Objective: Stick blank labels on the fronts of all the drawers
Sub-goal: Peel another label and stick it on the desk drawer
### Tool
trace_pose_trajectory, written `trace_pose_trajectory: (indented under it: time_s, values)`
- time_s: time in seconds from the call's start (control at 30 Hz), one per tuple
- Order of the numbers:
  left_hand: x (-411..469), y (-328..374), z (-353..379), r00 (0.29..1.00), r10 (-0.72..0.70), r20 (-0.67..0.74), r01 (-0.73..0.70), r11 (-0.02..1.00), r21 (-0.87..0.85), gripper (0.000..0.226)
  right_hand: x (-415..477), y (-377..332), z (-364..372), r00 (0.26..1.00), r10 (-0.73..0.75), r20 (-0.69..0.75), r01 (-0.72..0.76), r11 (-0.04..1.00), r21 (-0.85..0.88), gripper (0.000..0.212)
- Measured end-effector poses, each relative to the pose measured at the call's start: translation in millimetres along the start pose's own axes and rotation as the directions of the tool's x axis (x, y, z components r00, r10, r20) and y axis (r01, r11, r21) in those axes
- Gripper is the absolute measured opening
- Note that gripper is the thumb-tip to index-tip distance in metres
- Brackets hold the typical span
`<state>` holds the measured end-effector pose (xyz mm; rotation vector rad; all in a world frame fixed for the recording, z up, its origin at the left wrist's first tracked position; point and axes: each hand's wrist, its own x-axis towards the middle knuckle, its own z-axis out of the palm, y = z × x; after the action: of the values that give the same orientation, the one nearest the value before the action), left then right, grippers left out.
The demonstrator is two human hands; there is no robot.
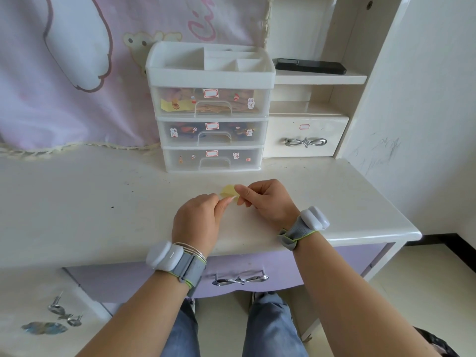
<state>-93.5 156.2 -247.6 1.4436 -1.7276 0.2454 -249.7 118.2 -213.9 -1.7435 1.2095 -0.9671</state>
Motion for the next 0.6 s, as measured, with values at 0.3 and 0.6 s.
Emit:
trace_pose_trajectory:
  time_s: [0.3, 0.6]
  values:
    - [-2, -2, 1, 0.999, 0.041, 0.001, -0.041, 0.999, 0.018, 0.053, -1, 3, -2, 0.999, -0.026, -0.034, 0.029, 0.995, 0.091, 0.019]
    - [-27, -2, -3, 0.970, 0.201, -0.136, -0.181, 0.973, 0.144, 0.034, -46, 1, -3, 0.966, -0.108, -0.235, 0.201, 0.886, 0.418, 0.020]
